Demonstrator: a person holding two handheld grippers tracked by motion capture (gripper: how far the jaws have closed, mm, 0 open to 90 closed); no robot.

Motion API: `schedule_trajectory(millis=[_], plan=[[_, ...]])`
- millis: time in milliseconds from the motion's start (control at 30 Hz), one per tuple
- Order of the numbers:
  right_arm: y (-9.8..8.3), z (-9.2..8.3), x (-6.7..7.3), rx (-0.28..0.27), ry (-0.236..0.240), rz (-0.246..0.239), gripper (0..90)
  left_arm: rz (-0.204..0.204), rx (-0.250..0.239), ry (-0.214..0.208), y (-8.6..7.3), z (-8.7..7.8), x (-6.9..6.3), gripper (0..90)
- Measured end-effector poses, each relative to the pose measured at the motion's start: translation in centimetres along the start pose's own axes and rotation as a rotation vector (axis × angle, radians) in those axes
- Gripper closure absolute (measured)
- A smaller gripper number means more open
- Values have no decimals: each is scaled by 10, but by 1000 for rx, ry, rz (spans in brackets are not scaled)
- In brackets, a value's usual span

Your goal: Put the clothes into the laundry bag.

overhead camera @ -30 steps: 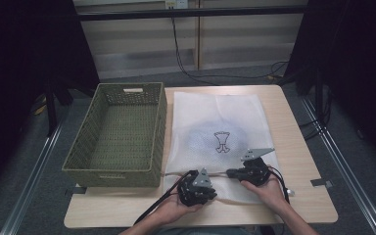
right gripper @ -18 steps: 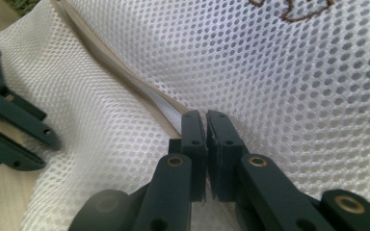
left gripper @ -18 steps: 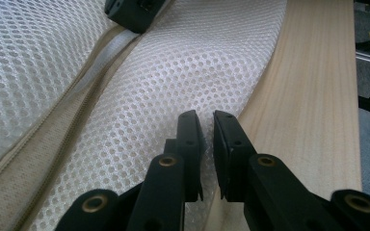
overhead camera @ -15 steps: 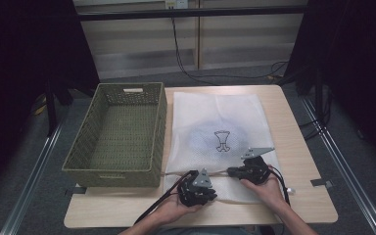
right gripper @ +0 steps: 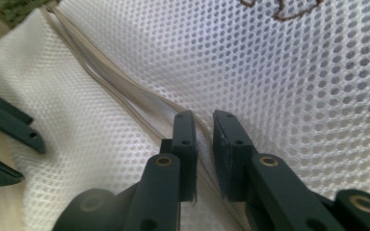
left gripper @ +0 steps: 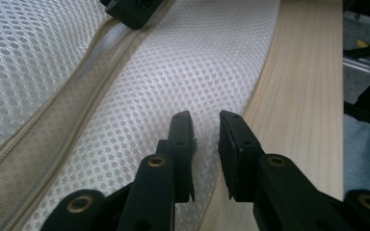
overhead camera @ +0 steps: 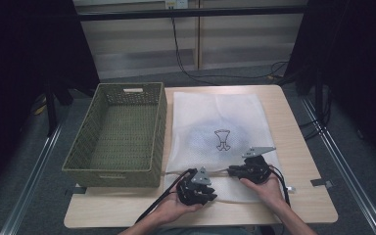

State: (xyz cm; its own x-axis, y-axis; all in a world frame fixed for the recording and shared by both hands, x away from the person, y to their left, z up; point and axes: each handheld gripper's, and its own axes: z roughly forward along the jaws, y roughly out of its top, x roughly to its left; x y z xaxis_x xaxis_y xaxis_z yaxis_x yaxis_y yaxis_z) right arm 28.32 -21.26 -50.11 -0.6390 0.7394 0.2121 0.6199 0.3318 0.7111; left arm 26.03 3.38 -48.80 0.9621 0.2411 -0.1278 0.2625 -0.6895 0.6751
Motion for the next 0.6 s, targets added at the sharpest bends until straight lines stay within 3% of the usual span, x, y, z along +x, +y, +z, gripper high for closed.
schedule_trajectory(millis=[33, 67, 133, 200, 267, 600], plan=[[0, -2, 1, -12, 7, -2, 792, 7, -25, 2, 0, 0, 1, 733], [1, -4, 2, -23, 11, -6, 784, 11, -9, 15, 1, -3, 1, 721], [1, -9, 2, -47, 19, -4, 770, -10, -56, 20, 1, -5, 1, 678], [2, -14, 1, -68, 27, 9, 735, -1, -46, 27, 3, -8, 1, 629], [2, -20, 1, -99, 38, 9, 715, -24, -96, 32, 4, -15, -1, 563], [13, -55, 9, -241, 69, -9, 555, -66, -196, 117, 5, -51, 2, 355]])
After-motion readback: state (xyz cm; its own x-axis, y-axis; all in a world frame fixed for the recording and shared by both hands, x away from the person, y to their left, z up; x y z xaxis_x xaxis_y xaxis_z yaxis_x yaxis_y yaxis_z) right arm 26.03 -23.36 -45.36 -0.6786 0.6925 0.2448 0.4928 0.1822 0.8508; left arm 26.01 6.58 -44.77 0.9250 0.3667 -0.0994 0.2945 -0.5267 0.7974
